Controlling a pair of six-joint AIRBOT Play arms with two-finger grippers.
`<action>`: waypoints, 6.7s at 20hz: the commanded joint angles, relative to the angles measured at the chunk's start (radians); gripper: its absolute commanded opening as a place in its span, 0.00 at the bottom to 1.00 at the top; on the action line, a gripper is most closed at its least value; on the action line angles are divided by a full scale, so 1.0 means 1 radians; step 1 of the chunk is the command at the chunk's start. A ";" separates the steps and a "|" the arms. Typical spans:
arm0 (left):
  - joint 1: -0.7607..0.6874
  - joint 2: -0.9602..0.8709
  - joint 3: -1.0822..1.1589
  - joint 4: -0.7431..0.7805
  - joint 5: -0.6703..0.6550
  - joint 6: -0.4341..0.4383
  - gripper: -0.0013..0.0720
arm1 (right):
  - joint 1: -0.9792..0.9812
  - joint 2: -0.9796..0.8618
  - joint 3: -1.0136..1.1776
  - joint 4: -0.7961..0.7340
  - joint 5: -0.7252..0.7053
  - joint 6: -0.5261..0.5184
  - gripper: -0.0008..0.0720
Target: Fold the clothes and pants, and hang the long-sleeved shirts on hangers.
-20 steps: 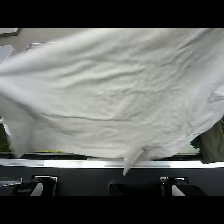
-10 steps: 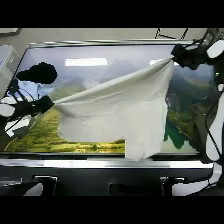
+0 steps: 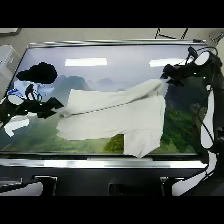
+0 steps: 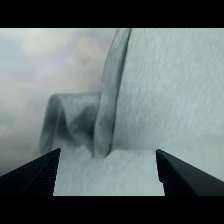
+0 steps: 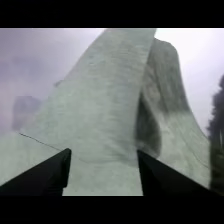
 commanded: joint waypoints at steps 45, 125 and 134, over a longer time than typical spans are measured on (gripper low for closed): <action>0.153 0.485 0.461 -0.141 -0.040 0.203 0.05 | -0.065 0.523 -0.091 -0.018 -0.088 -0.348 0.08; 0.135 -0.138 0.148 0.017 -0.554 0.211 0.80 | -0.196 0.159 -0.402 -0.049 0.470 -0.103 0.79; 0.193 0.121 -0.415 0.090 -0.361 0.296 0.80 | -0.295 0.470 -0.919 -0.153 0.311 -0.196 0.80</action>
